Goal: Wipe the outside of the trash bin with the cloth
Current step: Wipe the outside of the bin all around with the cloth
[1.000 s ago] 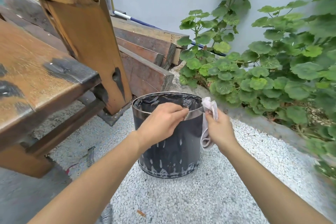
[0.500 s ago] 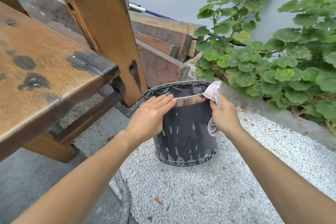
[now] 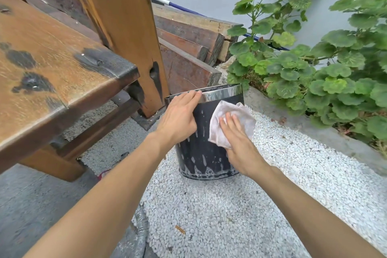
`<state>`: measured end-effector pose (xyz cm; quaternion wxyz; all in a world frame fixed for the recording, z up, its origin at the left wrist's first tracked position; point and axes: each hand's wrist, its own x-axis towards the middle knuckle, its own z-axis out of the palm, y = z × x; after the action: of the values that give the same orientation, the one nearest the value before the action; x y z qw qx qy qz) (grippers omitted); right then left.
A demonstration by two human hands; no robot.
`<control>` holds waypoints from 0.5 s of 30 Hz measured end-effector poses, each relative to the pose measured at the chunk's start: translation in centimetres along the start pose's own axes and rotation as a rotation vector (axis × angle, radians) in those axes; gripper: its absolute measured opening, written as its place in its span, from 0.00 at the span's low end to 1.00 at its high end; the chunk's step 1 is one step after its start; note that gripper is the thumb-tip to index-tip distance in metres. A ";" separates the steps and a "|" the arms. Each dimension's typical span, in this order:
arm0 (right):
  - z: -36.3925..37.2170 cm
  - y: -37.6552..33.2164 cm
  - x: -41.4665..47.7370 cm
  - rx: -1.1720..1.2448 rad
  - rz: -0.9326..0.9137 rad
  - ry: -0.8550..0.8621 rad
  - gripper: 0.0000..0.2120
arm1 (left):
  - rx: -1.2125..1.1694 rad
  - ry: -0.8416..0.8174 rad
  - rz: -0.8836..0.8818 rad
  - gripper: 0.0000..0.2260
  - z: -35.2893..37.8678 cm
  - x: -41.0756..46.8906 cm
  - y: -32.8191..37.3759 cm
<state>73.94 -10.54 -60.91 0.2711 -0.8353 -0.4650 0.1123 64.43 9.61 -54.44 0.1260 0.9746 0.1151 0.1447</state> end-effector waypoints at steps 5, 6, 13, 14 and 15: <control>0.9 0.9 -2.0 -0.037 0.011 -0.056 0.41 | -0.046 0.025 -0.016 0.27 -0.3 1.0 0.4; 1.1 1.1 -2.3 -0.043 0.020 -0.066 0.42 | -0.052 0.026 -0.012 0.28 -0.3 1.0 0.6; 2.9 2.7 -5.7 -0.051 0.057 -0.151 0.45 | -0.094 0.012 -0.061 0.29 0.2 1.9 1.2; 3.2 2.9 -6.2 -0.053 0.060 -0.162 0.44 | -0.109 0.011 -0.073 0.29 0.2 2.0 1.1; 3.5 3.1 -6.7 -0.057 0.064 -0.176 0.44 | -0.123 0.009 -0.090 0.28 0.3 2.0 0.9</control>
<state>70.98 -16.18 -65.95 0.2015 -0.8440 -0.4632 0.1805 66.50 9.24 -53.97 0.1913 0.9583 0.1504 0.1500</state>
